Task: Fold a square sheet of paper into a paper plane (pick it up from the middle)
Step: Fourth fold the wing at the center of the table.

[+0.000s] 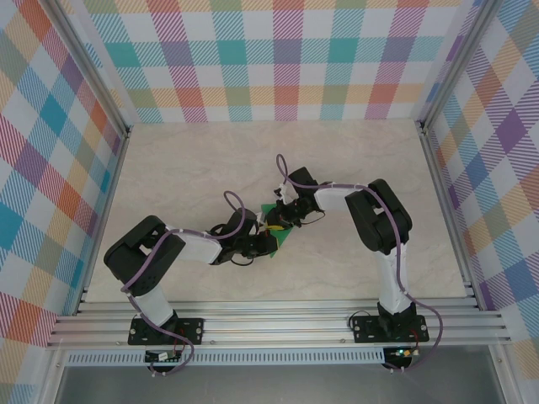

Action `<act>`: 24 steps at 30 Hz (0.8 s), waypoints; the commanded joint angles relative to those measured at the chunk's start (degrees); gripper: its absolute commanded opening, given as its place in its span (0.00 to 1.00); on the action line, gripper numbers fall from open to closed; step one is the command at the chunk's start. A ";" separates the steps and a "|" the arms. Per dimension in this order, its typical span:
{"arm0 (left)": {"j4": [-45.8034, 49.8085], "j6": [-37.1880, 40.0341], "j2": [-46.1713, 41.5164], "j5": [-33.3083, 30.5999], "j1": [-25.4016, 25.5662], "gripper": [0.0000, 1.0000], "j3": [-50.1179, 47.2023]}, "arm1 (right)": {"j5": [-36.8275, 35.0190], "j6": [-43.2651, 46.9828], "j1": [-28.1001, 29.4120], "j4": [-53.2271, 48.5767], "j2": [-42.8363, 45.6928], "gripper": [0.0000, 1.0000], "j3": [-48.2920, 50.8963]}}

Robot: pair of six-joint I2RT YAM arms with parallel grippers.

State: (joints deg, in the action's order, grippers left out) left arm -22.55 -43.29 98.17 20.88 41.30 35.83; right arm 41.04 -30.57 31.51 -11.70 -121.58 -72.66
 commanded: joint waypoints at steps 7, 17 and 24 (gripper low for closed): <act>3.69 -2.46 0.56 4.08 3.53 0.06 -4.58 | -5.11 1.05 -0.05 -4.39 -3.40 0.13 1.02; 3.62 -4.28 0.90 2.54 5.63 0.06 -6.94 | -5.34 0.95 -0.03 -4.62 -3.36 0.13 0.94; 10.09 -2.45 -0.16 1.20 6.56 0.06 -5.40 | -5.57 0.99 -0.08 -4.67 -3.43 0.13 0.77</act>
State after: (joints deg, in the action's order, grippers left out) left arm -27.53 -46.24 97.19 17.43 44.84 32.27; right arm 41.67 -30.59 31.62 -12.71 -121.58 -72.66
